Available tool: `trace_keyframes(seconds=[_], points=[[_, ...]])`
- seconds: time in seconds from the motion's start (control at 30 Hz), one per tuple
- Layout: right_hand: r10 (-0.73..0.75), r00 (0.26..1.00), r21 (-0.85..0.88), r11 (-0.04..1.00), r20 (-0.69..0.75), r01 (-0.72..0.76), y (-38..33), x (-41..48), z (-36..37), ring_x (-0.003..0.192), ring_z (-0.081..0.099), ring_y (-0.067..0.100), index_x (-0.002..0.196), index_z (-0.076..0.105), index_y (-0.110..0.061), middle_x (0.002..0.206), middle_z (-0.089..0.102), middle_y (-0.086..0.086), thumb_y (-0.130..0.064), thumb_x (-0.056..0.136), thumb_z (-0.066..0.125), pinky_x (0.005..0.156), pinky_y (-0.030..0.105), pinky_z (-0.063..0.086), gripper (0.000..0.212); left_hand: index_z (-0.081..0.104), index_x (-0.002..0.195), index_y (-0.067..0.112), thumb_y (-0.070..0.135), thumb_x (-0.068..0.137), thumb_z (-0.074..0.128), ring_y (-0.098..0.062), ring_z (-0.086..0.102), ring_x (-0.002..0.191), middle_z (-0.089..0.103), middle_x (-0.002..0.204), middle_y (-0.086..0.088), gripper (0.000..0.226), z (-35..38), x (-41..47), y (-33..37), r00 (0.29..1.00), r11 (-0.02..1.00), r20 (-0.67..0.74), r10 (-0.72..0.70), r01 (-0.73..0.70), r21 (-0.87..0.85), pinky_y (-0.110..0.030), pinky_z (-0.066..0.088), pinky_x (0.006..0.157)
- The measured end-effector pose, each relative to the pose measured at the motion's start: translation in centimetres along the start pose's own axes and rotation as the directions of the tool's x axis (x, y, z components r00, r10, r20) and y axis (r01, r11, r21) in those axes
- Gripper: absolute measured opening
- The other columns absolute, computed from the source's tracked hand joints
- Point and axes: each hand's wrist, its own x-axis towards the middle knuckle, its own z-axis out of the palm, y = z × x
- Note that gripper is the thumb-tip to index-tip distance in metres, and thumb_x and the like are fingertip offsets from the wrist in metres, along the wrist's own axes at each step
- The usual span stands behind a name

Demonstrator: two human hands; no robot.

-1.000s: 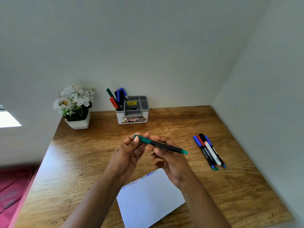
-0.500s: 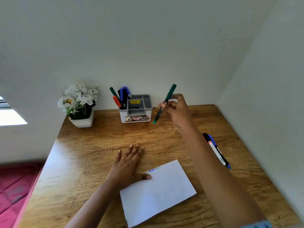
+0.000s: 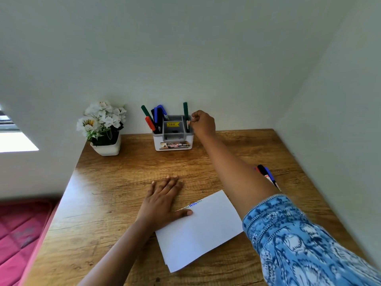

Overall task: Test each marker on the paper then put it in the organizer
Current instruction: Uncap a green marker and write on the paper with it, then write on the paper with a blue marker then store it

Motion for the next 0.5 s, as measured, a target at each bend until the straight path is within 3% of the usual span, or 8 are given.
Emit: trace_keyframes(seconds=[0.17, 0.27, 0.37, 0.5], points=[[-0.116, 0.991, -0.008, 0.993, -0.068, 0.116, 0.9, -6.0, -1.6, 0.093, 0.063, 0.014, 0.106, 0.065, -0.01, 0.102, 0.069, 0.004, -0.012, 0.089, 0.061, 0.078, 0.022, 0.049, 0.017, 0.0, 0.151, 0.036, 0.092, 0.069, 0.017, -0.007, -0.02, 0.141, -0.007, 0.158, 0.012, 0.101, 0.0, 0.0, 0.1, 1.0, 1.0, -0.002, 0.004, -0.004, -0.009, -0.042, -0.016, 0.114], [-0.146, 0.981, -0.108, 0.985, -0.129, 0.132, 3.8, -10.8, -3.4, 0.085, 0.06, 0.01, 0.095, 0.068, -0.017, 0.09, 0.067, -0.005, -0.017, 0.088, 0.062, 0.07, 0.019, 0.047, 0.009, -0.004, 0.151, 0.035, 0.094, 0.065, 0.013, -0.009, -0.023, 0.141, -0.012, 0.157, 0.011, 0.106, -0.1, -0.2, 0.1, 1.0, 1.0, 0.016, 0.008, -0.008, 0.009, -0.043, -0.018, 0.113], [-0.088, 0.972, -0.257, 0.966, -0.217, 0.03, 7.5, -14.5, -5.8, 0.082, 0.058, 0.01, 0.092, 0.068, -0.018, 0.087, 0.069, -0.004, -0.018, 0.087, 0.063, 0.066, 0.021, 0.044, 0.007, -0.007, 0.15, 0.034, 0.096, 0.06, 0.011, -0.013, -0.027, 0.14, -0.019, 0.154, 0.011, 0.111, -0.1, -0.5, 0.5, 0.999, 1.0, 0.049, 0.001, -0.001, 0.005, -0.045, -0.018, 0.113], [0.047, 0.952, -0.541, 0.814, -0.301, -0.211, 11.3, -16.5, -8.9, 0.097, 0.056, 0.024, 0.102, 0.066, -0.014, 0.099, 0.067, 0.006, -0.02, 0.088, 0.06, 0.08, 0.039, 0.046, 0.016, -0.011, 0.148, 0.034, 0.097, 0.058, 0.008, -0.015, -0.029, 0.139, -0.024, 0.151, 0.01, 0.112, 0.1, -1.2, 1.2, 0.998, 1.0, 0.06, 0.0, 0.0, 0.014, -0.046, -0.017, 0.113]])
